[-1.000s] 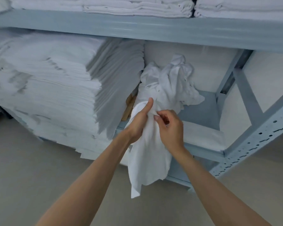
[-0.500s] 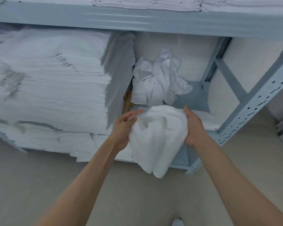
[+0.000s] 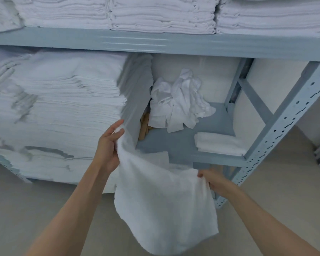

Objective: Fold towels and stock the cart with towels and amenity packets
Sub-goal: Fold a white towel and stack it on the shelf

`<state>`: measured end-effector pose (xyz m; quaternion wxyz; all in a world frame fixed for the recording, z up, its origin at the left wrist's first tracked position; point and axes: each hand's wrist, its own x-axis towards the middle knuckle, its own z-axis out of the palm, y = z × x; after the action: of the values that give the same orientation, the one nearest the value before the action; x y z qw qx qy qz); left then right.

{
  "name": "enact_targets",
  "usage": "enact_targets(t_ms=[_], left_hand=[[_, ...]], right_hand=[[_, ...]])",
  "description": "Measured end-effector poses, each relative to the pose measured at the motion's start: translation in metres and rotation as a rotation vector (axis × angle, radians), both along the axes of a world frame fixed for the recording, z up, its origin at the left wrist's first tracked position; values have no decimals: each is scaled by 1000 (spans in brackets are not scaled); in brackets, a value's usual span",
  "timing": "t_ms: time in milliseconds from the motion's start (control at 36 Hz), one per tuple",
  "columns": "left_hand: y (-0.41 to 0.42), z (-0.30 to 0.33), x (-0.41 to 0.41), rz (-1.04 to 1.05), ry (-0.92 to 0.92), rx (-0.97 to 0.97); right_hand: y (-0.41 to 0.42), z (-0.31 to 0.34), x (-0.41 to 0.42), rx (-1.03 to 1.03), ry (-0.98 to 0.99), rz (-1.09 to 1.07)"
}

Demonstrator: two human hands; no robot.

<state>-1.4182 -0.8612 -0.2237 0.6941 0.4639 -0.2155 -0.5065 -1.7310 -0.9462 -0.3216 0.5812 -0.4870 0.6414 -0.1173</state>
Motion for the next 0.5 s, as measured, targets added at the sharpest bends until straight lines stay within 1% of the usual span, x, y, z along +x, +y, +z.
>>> enact_targets(t_ms=[56, 194, 250, 306, 417, 444, 500], left_hand=[[-2, 1, -6, -5, 14, 4], [-9, 1, -22, -25, 22, 18], [-11, 1, -26, -41, 33, 35], [-12, 0, -28, -45, 47, 52], [-14, -1, -25, -12, 100, 74], [-14, -2, -24, -1, 119, 80], [-13, -4, -21, 15, 163, 91]], right_hand=[[2, -3, 3, 63, -123, -26], [11, -11, 19, 127, -110, 11], [16, -18, 23, 203, -100, 105], [19, -29, 26, 261, -33, 238], [33, -46, 29, 260, 165, 465], [35, -48, 29, 268, 163, 494], [41, -50, 27, 305, 67, 495]])
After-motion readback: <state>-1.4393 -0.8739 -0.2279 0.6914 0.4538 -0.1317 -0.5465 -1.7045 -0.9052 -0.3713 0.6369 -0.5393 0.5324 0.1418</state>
